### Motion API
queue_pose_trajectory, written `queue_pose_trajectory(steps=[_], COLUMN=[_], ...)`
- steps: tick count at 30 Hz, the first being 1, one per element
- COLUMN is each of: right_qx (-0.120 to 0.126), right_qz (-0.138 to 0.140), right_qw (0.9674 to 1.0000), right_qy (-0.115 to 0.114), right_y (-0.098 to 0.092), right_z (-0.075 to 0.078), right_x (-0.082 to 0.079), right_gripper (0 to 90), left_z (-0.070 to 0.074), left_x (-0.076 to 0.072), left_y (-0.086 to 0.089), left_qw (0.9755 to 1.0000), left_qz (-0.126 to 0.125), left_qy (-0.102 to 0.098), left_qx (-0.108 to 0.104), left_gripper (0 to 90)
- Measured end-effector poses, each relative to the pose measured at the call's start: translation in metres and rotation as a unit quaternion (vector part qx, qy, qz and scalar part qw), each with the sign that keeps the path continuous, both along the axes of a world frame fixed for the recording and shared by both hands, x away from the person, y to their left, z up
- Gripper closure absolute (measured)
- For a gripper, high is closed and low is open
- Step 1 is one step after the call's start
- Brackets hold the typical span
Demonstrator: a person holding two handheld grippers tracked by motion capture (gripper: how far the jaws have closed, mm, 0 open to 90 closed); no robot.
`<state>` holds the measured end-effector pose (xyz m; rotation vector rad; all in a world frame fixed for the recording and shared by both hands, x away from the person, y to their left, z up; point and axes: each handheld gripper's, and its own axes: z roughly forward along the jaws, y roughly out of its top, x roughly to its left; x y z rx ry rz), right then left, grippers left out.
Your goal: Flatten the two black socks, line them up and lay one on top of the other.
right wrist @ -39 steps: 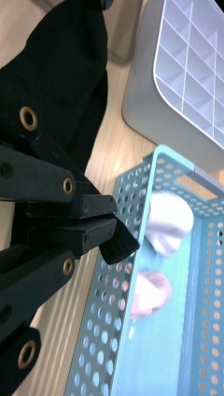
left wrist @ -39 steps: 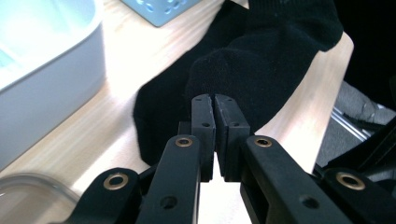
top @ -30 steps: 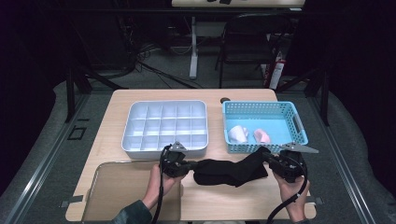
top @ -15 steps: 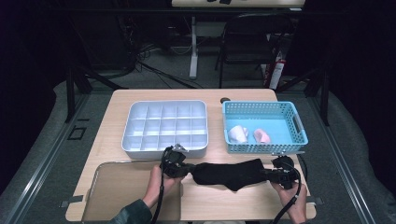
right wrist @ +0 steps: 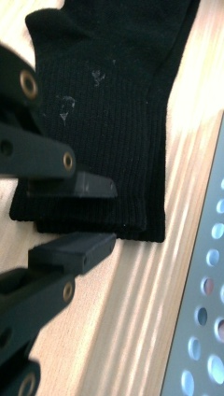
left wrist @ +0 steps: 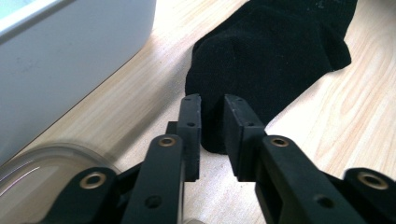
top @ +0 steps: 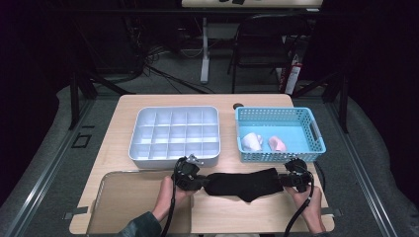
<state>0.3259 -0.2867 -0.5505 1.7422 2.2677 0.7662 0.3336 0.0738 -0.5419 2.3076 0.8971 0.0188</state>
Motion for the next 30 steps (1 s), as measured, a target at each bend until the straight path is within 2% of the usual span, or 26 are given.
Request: queue_pose_trajectory(steps=[2,7,13,17,25,30], right_qx=[-0.001,-0.013,-0.016,-0.010,-0.019,-0.035], right_qz=[0.000,0.003,0.006,0.008,0.008,0.008], right_qw=[1.0000,0.9998,0.9988,0.9977,0.9985,0.9992], right_qy=[-0.002,-0.012,-0.045,-0.066,-0.051,-0.016], right_y=[0.001,0.003,0.006,0.005,0.002,-0.001], right_z=[0.001,0.006,0.028,0.040,0.035,0.022], right_x=[-0.001,-0.005,-0.013,-0.016,-0.010,-0.007], right_gripper=[80.8,83.8,83.7,83.5,83.5,76.5], left_z=[-0.002,-0.002,0.004,0.007,0.007,0.006], left_x=[-0.001,-0.003,-0.005,-0.005,-0.005,-0.006], left_y=[-0.001,-0.004,0.000,0.002,0.002,0.000], left_qw=[1.0000,1.0000,1.0000,0.9999,0.9998,0.9998], left_qz=[-0.003,-0.006,-0.006,-0.005,-0.007,-0.009], left_qy=[-0.002,-0.001,0.001,0.009,0.014,0.015], left_qx=[0.006,0.008,0.004,-0.004,-0.007,-0.006], left_gripper=[84.6,86.1,86.2,86.2,86.2,86.2])
